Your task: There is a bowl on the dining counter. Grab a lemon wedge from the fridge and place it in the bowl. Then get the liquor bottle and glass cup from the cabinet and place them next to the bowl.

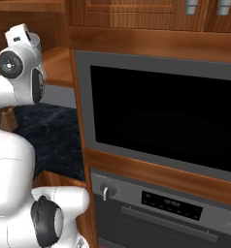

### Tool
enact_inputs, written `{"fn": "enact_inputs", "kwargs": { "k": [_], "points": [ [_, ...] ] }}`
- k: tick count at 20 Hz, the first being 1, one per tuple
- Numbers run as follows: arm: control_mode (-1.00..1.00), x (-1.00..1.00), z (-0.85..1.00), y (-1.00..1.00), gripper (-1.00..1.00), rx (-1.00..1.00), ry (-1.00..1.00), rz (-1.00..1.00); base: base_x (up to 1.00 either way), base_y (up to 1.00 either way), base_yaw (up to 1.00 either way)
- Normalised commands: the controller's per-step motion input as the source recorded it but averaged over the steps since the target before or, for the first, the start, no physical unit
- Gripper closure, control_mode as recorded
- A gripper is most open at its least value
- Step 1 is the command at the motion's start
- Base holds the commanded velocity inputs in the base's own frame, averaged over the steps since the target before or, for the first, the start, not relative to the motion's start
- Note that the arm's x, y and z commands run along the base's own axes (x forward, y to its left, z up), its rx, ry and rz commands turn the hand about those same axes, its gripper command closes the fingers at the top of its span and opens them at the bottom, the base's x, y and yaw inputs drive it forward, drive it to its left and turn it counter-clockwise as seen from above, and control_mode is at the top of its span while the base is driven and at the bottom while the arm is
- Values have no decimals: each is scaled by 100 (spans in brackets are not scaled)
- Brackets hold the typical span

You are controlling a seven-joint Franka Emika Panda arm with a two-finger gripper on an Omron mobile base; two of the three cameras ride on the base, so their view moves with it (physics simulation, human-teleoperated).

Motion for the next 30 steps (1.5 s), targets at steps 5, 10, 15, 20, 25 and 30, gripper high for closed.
{"fn": "enact_inputs", "kwargs": {
  "k": [5,10,15,20,25,30],
  "points": [
    [-100,-87,0,-4,100,-6,0,0,0,0,0],
    [-100,-94,0,0,100,-10,0,0,0,0,0],
    [-100,-85,0,0,100,-10,0,0,0,0,0],
    [-100,-67,5,-37,100,-11,3,2,0,0,0],
    [-100,-72,-12,-44,100,-2,-1,1,0,0,0],
    [-100,-51,-33,-4,100,-8,-20,2,0,0,0]
  ]
}}
